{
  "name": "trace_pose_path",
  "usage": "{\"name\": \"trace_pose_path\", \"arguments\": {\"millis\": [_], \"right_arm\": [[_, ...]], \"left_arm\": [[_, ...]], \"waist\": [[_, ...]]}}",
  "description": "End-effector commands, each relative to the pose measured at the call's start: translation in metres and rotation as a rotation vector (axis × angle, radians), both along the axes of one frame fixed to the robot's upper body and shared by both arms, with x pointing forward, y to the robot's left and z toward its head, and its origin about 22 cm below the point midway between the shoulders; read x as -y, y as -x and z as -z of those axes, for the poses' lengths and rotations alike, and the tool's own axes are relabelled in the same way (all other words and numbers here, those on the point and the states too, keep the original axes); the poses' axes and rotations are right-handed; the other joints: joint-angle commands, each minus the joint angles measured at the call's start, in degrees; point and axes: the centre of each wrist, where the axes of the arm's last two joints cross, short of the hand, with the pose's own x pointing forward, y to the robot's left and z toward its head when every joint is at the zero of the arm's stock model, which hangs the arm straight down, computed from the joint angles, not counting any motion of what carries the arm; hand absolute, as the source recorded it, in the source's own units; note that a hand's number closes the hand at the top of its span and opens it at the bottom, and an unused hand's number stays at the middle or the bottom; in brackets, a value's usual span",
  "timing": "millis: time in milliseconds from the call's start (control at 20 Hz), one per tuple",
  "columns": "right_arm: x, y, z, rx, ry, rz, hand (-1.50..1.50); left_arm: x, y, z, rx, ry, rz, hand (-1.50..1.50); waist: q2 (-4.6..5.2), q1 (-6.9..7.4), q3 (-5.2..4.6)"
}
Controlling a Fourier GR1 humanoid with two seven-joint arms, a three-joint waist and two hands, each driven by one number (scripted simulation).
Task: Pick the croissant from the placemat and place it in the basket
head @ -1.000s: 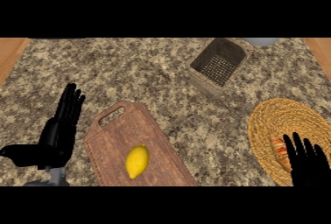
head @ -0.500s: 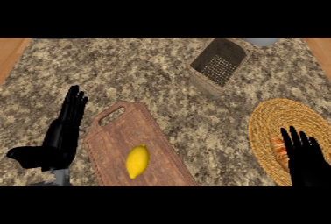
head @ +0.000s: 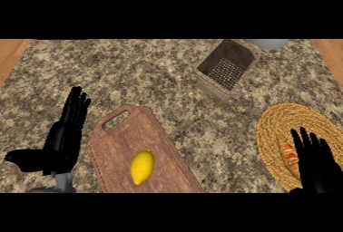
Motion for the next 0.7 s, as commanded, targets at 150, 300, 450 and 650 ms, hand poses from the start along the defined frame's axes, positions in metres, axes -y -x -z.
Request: {"name": "trace_pose_path", "arguments": {"millis": [150, 300, 450, 650], "right_arm": [[0.014, -0.019, -0.001, -0.059, 0.005, -0.024, 1.5], [0.021, -0.012, 0.012, -0.133, 0.116, -0.07, 1.5], [0.018, -0.006, 0.02, -0.126, 0.109, -0.101, 1.5], [-0.01, -0.014, 0.024, -0.109, 0.139, -0.125, 1.5]], "left_arm": [[0.004, -0.006, 0.025, -0.003, -0.003, 0.01, 0.0], [0.001, -0.003, -0.011, 0.007, 0.007, 0.008, 0.0], [0.001, -0.007, -0.017, 0.013, 0.012, 0.005, 0.0], [0.018, -0.01, 0.0, -0.002, -0.002, -0.006, 0.0]], "waist": [[0.47, -0.09, 0.79], [0.4, 0.19, 0.83], [0.38, -0.07, 0.83], [0.43, -0.02, 0.82]]}}
